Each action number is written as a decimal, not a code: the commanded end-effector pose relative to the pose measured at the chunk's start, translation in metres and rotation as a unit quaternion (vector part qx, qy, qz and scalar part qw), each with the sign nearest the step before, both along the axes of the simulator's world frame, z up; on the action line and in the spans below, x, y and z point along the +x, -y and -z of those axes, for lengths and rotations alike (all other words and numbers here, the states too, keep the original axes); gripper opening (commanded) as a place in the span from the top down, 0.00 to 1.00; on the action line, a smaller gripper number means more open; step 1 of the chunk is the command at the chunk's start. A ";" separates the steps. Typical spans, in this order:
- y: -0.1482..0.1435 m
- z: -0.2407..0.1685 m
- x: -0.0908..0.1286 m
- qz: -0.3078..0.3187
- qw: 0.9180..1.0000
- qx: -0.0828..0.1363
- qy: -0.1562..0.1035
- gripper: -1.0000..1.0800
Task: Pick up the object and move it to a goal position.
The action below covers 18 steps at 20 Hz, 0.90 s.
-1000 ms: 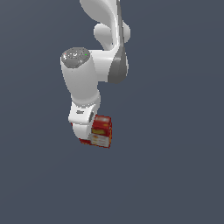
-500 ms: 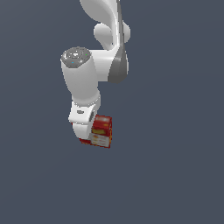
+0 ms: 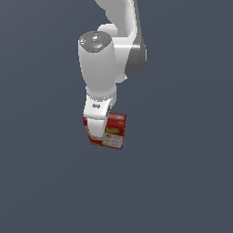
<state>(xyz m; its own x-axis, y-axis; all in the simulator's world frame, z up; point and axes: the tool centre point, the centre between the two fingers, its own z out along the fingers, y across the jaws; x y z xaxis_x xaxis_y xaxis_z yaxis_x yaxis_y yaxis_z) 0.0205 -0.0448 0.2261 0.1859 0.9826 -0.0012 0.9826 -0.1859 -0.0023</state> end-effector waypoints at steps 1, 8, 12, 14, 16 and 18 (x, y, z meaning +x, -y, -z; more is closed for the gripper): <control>-0.021 -0.018 -0.005 -0.001 1.000 0.000 0.001 1.00; -0.088 -0.075 -0.021 -0.001 1.000 -0.001 0.001 1.00; -0.126 -0.106 -0.029 -0.001 1.000 -0.001 0.001 1.00; -0.144 -0.121 -0.033 -0.001 1.000 -0.001 0.001 1.00; -0.160 -0.135 -0.035 -0.001 1.000 -0.001 0.001 1.00; -0.173 -0.146 -0.038 -0.001 1.000 0.000 0.001 1.00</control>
<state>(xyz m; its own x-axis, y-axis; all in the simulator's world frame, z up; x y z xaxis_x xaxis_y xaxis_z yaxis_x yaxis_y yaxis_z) -0.0149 0.1183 0.3625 0.1825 0.9832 -0.0014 0.9832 -0.1825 0.0005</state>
